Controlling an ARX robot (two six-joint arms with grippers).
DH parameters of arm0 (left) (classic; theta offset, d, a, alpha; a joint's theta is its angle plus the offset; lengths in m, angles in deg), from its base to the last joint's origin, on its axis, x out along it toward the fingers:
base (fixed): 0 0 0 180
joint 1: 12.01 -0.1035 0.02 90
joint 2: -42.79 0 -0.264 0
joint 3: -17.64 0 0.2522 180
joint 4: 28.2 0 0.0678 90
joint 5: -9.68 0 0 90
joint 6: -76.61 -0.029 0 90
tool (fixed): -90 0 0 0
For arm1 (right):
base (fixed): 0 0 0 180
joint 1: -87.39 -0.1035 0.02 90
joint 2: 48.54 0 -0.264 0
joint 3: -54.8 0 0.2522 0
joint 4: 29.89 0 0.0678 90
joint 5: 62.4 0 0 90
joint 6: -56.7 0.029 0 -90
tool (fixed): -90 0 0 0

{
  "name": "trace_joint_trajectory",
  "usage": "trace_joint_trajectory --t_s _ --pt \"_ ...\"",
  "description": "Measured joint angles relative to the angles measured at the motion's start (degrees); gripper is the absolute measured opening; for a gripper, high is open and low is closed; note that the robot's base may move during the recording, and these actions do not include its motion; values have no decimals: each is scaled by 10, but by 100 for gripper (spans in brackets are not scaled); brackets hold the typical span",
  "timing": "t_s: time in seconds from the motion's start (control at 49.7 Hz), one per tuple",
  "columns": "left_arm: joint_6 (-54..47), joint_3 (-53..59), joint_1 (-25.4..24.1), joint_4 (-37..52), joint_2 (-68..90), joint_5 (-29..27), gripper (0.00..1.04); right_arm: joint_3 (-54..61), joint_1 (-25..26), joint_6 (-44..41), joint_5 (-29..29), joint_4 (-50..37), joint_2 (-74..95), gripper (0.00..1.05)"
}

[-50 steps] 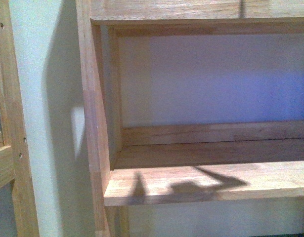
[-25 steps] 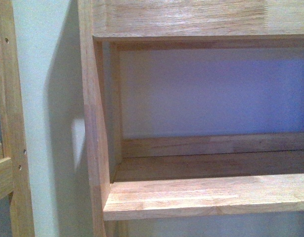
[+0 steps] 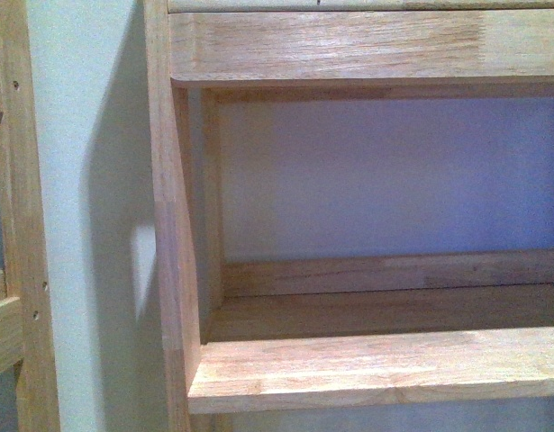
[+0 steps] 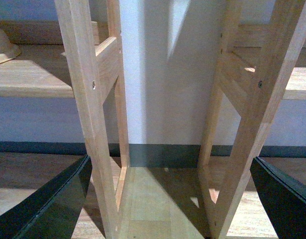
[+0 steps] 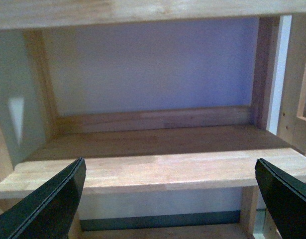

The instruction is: Put away toys

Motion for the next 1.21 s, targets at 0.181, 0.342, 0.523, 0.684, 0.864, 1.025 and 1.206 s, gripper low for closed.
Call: trace_joint_trajectory --t_s 0.181,0.342,0.523,0.684,0.864,1.025,1.206 --pt "0 0 0 0 0 1 99 33 20 10 59 126 -38 89" --pt "0 0 0 0 0 0 99 48 73 18 113 183 -61 65" --pt "0 0 0 0 0 0 99 52 120 19 157 185 -80 37" --pt "0 0 0 0 0 0 99 64 204 19 242 192 -94 17" --pt "0 0 0 0 0 0 99 74 217 21 250 191 -106 18" --pt "0 0 0 0 0 0 99 89 219 21 250 191 -120 18" --pt "0 0 0 0 0 0 99 89 219 21 250 191 -122 18"
